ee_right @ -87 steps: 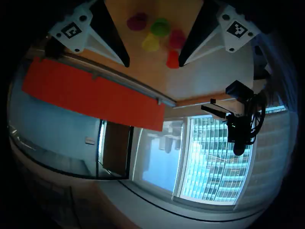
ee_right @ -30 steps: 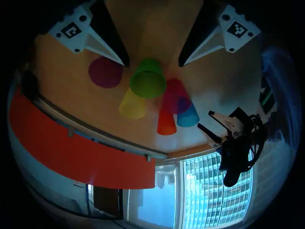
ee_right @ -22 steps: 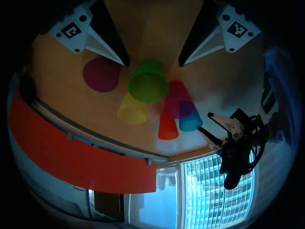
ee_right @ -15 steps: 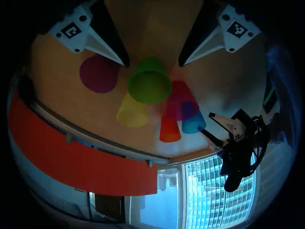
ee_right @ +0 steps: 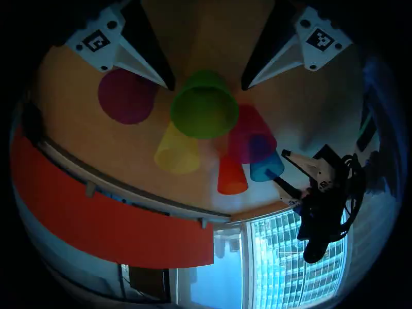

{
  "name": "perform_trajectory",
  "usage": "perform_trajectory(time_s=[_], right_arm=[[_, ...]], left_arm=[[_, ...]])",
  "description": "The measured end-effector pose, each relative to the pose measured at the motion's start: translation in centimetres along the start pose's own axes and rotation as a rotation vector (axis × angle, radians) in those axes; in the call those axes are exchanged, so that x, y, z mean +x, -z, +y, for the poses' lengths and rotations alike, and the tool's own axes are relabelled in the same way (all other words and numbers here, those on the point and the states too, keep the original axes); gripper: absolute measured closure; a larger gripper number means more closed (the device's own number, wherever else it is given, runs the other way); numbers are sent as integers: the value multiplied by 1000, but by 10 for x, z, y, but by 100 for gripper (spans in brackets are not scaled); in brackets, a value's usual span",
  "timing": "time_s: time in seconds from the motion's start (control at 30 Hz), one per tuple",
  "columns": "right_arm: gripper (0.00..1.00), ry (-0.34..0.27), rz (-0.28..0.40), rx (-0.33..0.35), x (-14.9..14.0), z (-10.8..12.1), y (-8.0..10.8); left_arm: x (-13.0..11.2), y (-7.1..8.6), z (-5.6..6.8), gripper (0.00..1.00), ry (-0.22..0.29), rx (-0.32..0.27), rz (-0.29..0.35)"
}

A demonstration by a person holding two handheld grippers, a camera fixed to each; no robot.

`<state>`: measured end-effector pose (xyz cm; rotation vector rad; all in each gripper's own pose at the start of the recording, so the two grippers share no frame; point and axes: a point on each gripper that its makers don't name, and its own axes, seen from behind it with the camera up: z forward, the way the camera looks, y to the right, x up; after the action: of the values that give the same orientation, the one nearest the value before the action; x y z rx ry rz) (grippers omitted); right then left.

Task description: Pour water

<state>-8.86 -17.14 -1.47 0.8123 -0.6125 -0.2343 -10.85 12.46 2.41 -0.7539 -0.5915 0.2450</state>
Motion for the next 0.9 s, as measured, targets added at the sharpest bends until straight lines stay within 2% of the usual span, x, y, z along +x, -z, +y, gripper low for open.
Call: perform_trajectory(time_s=[0.9], right_arm=[[1, 4, 33, 8, 23, 4, -22]], left_arm=[[16, -17, 5, 3, -18, -19, 15]])
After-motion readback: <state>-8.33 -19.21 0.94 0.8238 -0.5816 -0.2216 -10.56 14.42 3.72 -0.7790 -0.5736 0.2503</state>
